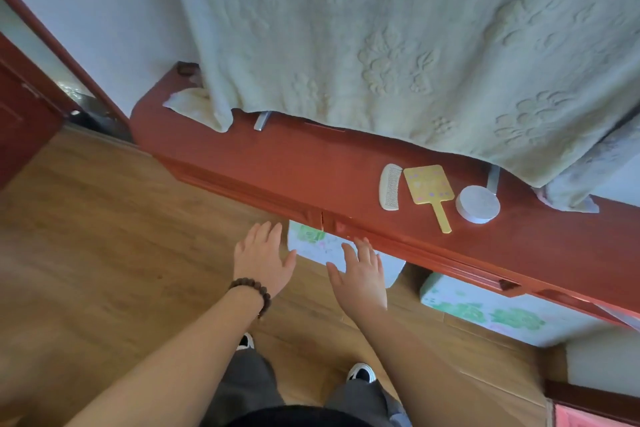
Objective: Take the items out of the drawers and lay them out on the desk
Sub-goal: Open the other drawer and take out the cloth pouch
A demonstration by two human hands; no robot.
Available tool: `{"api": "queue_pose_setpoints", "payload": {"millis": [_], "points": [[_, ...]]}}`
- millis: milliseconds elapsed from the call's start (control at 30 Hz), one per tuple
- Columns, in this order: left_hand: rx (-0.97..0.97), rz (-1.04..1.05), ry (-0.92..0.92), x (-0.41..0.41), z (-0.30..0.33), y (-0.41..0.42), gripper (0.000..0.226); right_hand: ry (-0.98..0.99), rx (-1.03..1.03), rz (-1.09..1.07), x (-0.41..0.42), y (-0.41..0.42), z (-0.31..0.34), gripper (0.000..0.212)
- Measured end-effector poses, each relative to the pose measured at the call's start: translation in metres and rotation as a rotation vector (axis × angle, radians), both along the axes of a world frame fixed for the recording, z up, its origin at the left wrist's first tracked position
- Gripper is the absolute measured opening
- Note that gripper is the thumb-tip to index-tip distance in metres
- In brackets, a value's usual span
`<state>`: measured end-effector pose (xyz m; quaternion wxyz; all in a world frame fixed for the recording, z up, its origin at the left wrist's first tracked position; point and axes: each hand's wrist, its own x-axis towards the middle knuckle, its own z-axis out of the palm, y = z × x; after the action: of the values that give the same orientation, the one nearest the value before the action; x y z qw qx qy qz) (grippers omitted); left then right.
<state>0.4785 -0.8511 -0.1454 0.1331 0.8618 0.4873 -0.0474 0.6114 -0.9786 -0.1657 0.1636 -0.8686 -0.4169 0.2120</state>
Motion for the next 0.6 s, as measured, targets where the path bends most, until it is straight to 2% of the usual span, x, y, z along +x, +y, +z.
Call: {"api": "queue_pose_setpoints", "payload": {"millis": [167,433,600], "points": [[-0.021,-0.033,-0.039,-0.036,-0.011,0.064,0.065,-0.039,-0.023,-0.014,-0.044,0.064,-0.005,0.051],[-0.044,-0.255,-0.005,-0.115,-0.017,0.177,0.065,0.067,-0.105,-0.326,-0.147,0.164,-0.013,0.051],[-0.056,-0.337,-0.032,-0.146,-0.013,0.214,0.064,0.065,-0.136,-0.388,-0.195,0.188,-0.003,0.050]]}}
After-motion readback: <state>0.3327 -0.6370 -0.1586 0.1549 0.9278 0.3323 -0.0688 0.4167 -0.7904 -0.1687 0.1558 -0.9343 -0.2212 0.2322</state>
